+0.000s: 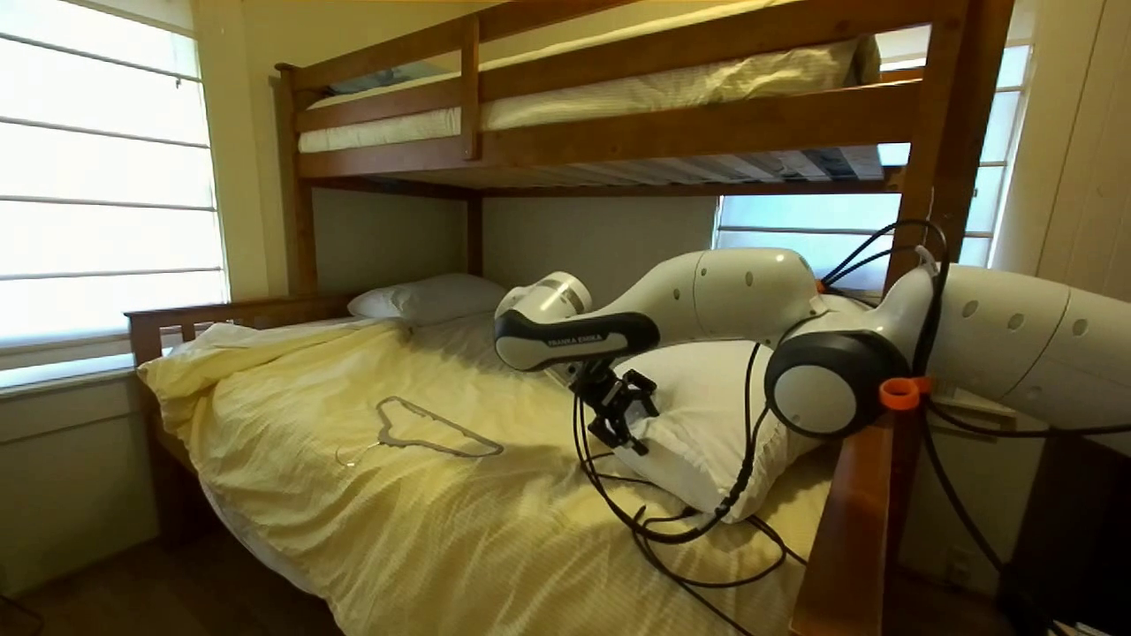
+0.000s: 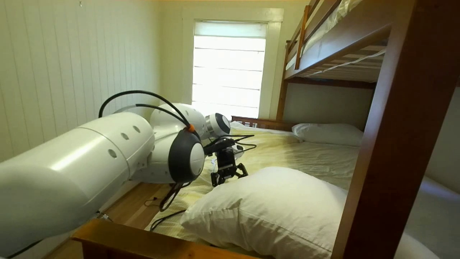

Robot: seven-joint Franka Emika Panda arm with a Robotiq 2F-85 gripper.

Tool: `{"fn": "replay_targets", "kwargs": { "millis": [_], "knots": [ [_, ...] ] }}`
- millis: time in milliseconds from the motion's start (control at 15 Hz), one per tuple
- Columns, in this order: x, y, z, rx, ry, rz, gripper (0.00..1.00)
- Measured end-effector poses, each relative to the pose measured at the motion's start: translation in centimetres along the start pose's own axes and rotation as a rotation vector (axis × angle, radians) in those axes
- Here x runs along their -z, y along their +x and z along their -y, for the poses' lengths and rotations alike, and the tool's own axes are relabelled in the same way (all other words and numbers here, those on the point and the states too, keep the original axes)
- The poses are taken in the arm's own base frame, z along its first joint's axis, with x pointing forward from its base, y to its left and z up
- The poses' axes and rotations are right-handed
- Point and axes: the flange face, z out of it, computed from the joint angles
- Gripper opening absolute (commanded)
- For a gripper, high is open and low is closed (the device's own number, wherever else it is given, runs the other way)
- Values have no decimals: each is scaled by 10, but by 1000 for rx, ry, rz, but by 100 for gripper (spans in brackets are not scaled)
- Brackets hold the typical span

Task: Flip the pillow over

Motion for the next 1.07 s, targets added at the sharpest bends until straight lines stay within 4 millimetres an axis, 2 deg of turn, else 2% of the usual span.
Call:
{"fn": "replay_targets", "kwargs": {
  "millis": [200,400,467,933,1067],
  "knots": [
    [-9,6,7,-6,-33,15,25],
    [-5,4,11,-6,-44,8,5],
    [-4,3,13,-3,-46,6,1],
    [6,-4,27,17,-59,-12,0],
    [16,-9,27,33,-57,-31,0]
  ]
}}
